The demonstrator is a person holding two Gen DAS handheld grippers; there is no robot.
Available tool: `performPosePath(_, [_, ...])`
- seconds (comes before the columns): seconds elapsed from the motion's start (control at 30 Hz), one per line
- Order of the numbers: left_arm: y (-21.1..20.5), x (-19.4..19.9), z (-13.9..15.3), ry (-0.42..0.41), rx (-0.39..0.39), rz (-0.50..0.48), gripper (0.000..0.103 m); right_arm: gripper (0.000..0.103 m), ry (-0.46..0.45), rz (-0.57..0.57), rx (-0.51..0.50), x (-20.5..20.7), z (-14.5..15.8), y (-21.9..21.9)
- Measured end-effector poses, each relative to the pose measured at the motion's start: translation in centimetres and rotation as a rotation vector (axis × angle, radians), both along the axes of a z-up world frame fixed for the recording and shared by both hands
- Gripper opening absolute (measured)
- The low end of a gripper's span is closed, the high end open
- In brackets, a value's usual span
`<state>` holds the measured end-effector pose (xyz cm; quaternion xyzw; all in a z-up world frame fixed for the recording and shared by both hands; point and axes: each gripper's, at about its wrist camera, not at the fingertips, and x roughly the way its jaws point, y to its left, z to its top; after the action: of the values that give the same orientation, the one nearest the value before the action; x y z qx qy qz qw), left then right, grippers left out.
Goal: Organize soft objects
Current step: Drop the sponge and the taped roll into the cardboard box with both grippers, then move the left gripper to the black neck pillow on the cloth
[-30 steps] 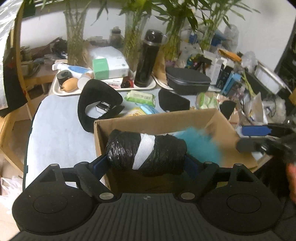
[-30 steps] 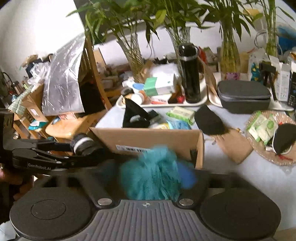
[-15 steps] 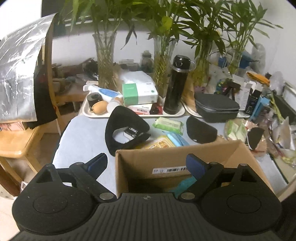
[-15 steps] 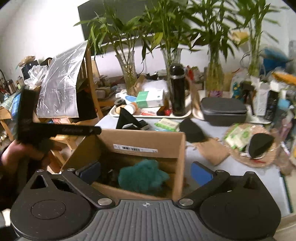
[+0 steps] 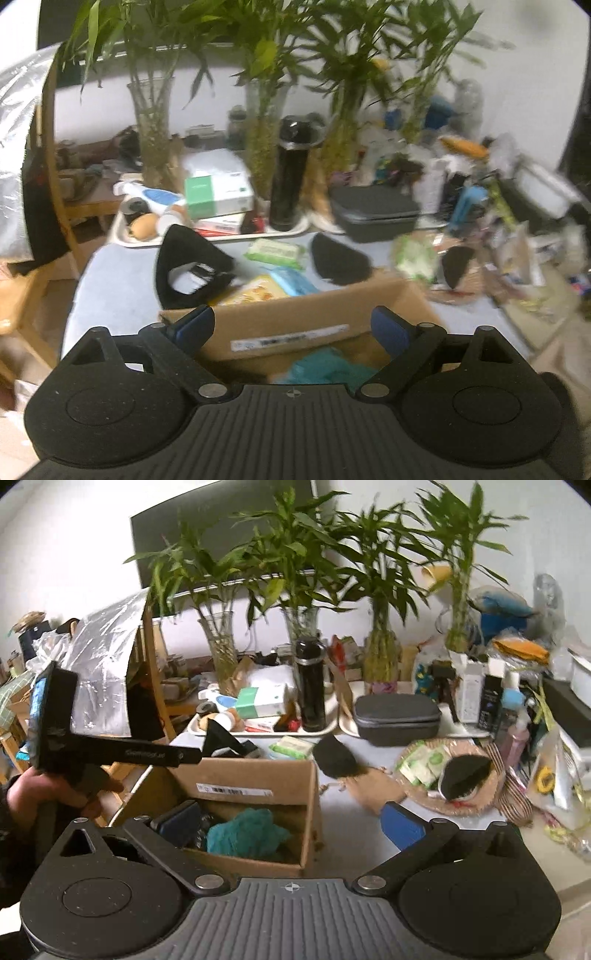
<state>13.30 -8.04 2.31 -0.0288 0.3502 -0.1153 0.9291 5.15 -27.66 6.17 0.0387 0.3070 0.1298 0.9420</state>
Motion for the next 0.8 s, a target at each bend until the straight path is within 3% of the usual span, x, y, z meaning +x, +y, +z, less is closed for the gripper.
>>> performPosePath(0.27, [2.8,-3.8,2.1,0.011,-0.038,-0.002,0.093,0.103,-0.041,0.043,0.015,3.3,1.2,2.6])
performPosePath(0.37, [4.2,-4.9,2.3,0.021,-0.073,0.014,0.093,0.103,-0.068,0.031,0.073,4.9,1.6,2.8])
performPosePath(0.6, [7.2,-6.0,1.3,0.033,-0.055,0.053,0.093,0.103,-0.037,-0.030,0.208,8.7,1.3,2.3])
performPosePath(0.8, [9.3,-5.3,-0.2,0.077,-0.095,0.082,0.093,0.103,-0.001,-0.066,0.156,11.0,-0.9,2.1])
